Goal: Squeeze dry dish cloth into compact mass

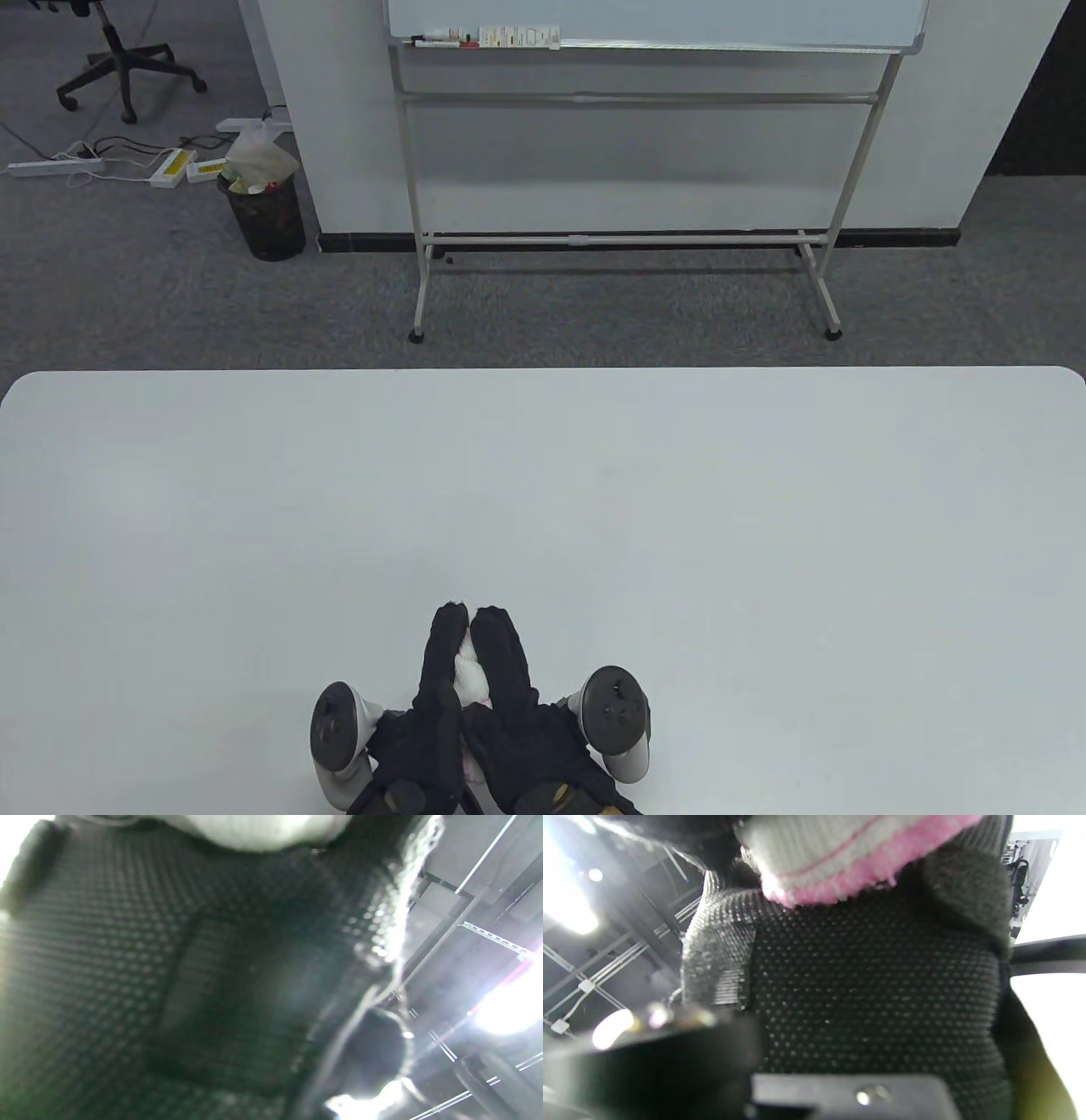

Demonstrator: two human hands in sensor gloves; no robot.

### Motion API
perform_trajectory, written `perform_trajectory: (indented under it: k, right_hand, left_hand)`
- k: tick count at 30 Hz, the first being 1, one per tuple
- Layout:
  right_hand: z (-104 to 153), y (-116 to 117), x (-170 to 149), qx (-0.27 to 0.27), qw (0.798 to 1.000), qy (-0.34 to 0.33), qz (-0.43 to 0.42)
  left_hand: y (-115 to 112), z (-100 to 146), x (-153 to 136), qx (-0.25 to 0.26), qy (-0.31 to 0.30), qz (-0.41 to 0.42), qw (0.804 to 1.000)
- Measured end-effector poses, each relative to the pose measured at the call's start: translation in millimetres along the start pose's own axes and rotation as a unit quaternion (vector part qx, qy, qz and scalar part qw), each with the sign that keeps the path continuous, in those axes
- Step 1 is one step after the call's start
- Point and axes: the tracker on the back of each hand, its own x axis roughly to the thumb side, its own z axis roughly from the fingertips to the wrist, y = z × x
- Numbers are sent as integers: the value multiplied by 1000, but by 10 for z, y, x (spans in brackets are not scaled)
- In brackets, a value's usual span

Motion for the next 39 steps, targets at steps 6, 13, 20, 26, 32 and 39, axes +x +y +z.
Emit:
perform_trajectory:
  k: [6, 13, 20, 26, 32, 39]
  right_hand:
    - [-4, -71, 45, -7, 1000, 21, 17]
    - [17, -282, 204, -95, 985, -7, 143]
    - [27, -407, 241, -106, 925, -13, 365]
    - [-15, -385, 81, -38, 880, 49, 471]
    - [-34, -312, -167, 65, 815, 162, 553]
    - [-26, -281, -539, 122, 769, 225, 586]
  left_hand:
    - [5, 15, 93, 20, -18, -83, 996]
    - [85, -46, 152, -16, 12, -194, 981]
    - [342, 17, 280, -10, 51, -404, 913]
    - [477, 20, 173, 5, 132, -498, 857]
    - [507, 18, 45, 10, 199, -520, 831]
    - [553, 18, -9, 12, 208, -512, 833]
